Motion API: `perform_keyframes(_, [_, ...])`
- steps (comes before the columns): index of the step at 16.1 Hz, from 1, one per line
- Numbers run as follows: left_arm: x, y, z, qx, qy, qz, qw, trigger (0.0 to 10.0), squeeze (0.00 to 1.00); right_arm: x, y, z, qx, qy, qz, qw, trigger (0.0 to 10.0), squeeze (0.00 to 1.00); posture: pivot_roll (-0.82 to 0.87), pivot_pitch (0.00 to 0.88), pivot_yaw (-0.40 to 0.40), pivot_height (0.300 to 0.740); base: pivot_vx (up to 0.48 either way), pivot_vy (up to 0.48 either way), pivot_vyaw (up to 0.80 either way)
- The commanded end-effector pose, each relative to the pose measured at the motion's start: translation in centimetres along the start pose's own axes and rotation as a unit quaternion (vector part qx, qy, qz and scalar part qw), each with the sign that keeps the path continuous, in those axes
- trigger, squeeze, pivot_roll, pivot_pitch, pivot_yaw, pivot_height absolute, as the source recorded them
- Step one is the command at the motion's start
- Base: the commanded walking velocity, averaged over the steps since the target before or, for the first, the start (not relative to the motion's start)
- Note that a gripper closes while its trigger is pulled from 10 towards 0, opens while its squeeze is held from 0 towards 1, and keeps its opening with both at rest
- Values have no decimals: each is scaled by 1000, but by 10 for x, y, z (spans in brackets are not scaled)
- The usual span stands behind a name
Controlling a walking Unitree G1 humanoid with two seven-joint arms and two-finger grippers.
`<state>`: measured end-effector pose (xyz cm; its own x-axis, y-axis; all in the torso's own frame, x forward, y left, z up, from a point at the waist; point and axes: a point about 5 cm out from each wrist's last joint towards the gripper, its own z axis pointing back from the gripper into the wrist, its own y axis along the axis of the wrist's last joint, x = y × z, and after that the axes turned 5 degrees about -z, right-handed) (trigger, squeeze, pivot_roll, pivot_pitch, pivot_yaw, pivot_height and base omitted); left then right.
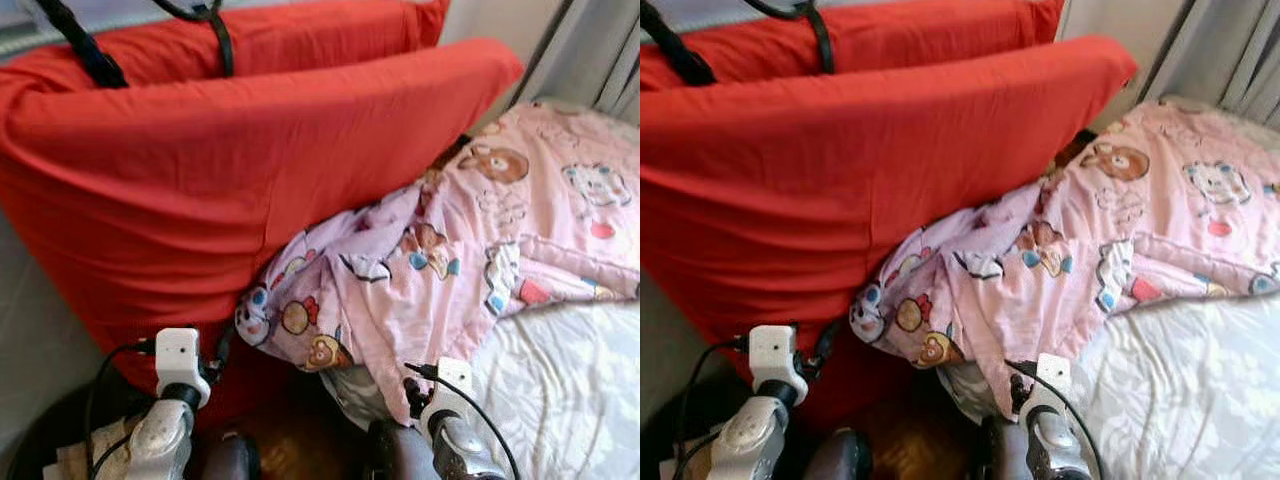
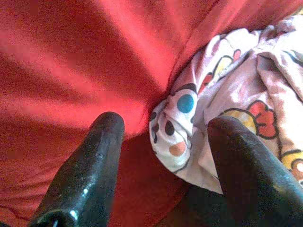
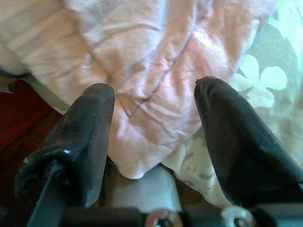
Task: Clean up the room
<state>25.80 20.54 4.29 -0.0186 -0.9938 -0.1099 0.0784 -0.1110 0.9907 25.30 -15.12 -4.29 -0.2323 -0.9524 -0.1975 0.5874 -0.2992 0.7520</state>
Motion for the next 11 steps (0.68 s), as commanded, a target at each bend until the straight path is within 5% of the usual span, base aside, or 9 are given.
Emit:
perform_keyframes(1, [3,0,4,-5,-7,-3,1000,10000,0,1,3,-1,1,-4,4,1000,10000,0,94,206,-78,617,0,0,0])
perform_keyframes(11, [10,25,38,12,-15,-11,1000,10000,0,-10,26,-7,19,-12,-16,1000,10000,0,137,352,-103,617,0,0,0])
